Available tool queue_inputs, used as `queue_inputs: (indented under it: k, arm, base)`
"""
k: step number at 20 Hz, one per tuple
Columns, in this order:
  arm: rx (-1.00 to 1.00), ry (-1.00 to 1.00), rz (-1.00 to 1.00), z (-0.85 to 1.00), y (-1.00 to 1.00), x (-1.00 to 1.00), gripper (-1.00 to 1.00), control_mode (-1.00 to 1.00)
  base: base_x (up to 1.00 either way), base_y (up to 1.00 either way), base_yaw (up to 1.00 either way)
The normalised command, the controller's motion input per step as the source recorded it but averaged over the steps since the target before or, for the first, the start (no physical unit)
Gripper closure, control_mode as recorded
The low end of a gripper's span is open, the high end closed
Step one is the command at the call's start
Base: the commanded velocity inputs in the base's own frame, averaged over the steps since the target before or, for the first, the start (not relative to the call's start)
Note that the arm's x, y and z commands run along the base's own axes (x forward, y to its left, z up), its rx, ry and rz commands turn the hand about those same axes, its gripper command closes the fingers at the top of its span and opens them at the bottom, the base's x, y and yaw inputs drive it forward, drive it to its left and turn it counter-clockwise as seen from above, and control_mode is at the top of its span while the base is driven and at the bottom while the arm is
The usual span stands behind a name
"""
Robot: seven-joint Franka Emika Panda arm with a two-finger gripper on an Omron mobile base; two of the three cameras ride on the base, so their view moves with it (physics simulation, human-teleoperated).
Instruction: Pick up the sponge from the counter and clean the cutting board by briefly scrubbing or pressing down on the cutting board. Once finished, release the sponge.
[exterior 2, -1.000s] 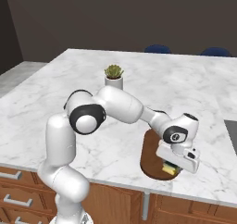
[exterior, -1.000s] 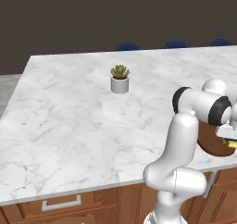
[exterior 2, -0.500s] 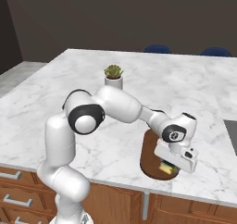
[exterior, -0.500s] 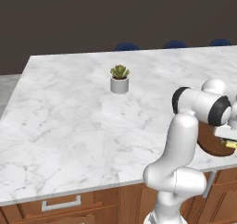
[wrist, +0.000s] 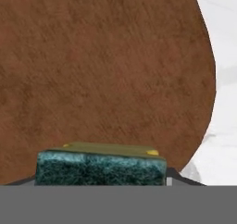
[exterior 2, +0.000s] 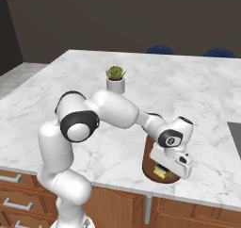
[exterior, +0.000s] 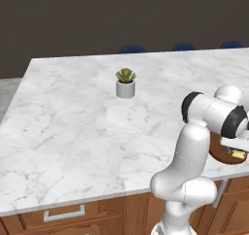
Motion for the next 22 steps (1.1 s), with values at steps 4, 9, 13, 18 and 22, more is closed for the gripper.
queue_inputs:
  k: [4,9,13,18,22]
  arm:
    - [0.00,0.02,-0.03,-0.34,0.59,-0.03,1.00,-1.00]
    - [0.00,0.03,-0.01,-0.31,0.51,0.00,1.00,-1.00]
    - [0.00,0.03,0.00,-0.34,0.59,0.00,1.00,-1.00]
    - [0.00,0.00,0.00,-0.28,0.63,0.04,1.00,-1.00]
    - [0.00,0.00,0.00,-0.22,0.55,0.25,1.00,-1.00]
  base:
    - [0.00,0.00,0.00]
    - [0.00,0.00,0.00]
    - [0.00,0.00,0.00]
    - [0.00,0.00,0.00]
    - [0.00,0.00,0.00]
